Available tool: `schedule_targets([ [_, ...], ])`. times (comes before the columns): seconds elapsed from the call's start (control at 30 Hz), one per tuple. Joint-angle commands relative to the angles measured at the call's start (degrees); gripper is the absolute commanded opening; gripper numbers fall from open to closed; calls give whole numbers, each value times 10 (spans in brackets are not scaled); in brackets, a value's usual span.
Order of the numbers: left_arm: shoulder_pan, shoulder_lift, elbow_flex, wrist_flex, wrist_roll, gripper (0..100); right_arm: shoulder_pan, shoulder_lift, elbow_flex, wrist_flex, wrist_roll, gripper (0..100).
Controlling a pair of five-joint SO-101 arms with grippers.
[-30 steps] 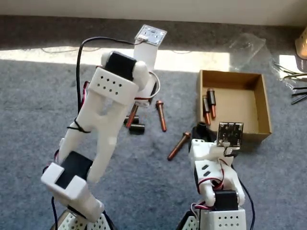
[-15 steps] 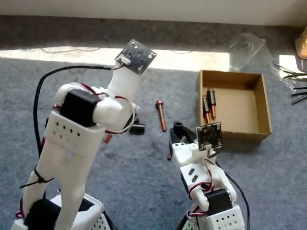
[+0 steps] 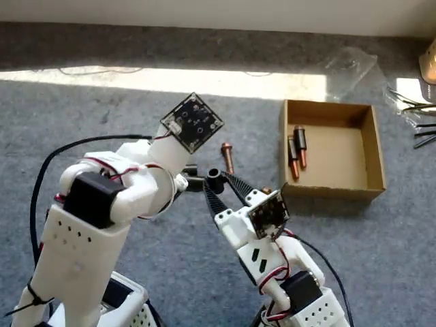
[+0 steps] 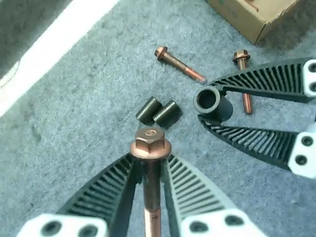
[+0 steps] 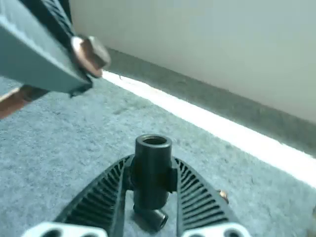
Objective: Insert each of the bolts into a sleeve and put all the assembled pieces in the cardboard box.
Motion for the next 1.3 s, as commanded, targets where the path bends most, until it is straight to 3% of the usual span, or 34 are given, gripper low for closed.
schedule_targets([
  [0.0, -3, -80, 19, -56, -4, 5, -17, -6, -2, -51, 33, 4],
  [0.43, -3, -206, 228, -332, 1, 5, -16, -7, 61, -54, 32, 4],
  [0.53, -3, -206, 243, -379, 49, 5, -7, -7, 69, -54, 25, 4],
  [0.7, -3, -206, 243, -416, 79, 5, 43, -7, 73, -53, -77, 4],
  [0.9, -1, -206, 245, -456, 84, 5, 44, -6, 73, -51, -84, 4],
  [1.07, 0, -204, 245, -486, 186, 5, 44, -6, 73, -51, -84, 4],
  [1.27, 3, -205, 246, -501, 246, 5, 44, -6, 73, -51, -82, 4],
])
